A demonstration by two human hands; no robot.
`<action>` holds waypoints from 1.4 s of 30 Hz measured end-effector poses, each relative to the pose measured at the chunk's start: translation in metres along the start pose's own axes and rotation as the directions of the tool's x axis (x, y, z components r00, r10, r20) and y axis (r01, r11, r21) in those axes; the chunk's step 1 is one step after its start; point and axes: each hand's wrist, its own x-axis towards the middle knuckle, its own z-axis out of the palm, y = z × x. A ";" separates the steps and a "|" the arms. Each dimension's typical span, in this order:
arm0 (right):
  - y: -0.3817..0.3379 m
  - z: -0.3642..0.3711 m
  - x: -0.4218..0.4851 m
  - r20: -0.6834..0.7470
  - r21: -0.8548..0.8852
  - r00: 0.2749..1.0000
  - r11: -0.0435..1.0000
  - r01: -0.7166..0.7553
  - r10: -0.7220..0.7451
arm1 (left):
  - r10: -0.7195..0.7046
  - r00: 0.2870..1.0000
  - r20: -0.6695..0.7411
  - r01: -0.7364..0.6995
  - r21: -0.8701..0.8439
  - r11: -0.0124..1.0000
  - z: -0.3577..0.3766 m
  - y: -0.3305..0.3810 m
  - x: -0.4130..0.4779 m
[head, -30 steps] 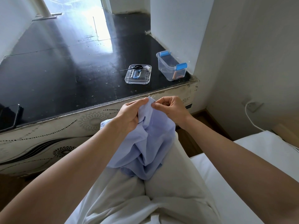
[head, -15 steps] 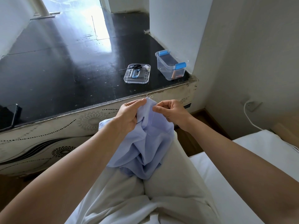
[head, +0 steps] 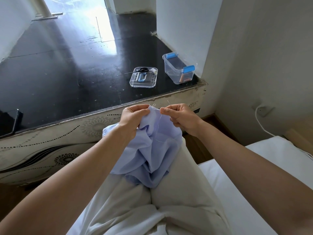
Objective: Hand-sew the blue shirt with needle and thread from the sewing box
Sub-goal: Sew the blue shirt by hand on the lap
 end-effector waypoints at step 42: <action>0.006 0.009 -0.002 -0.095 -0.162 0.987 0.980 0.114 -0.131 | 0.224 0.959 0.172 -0.240 0.084 0.967 -0.001 -0.002 -0.012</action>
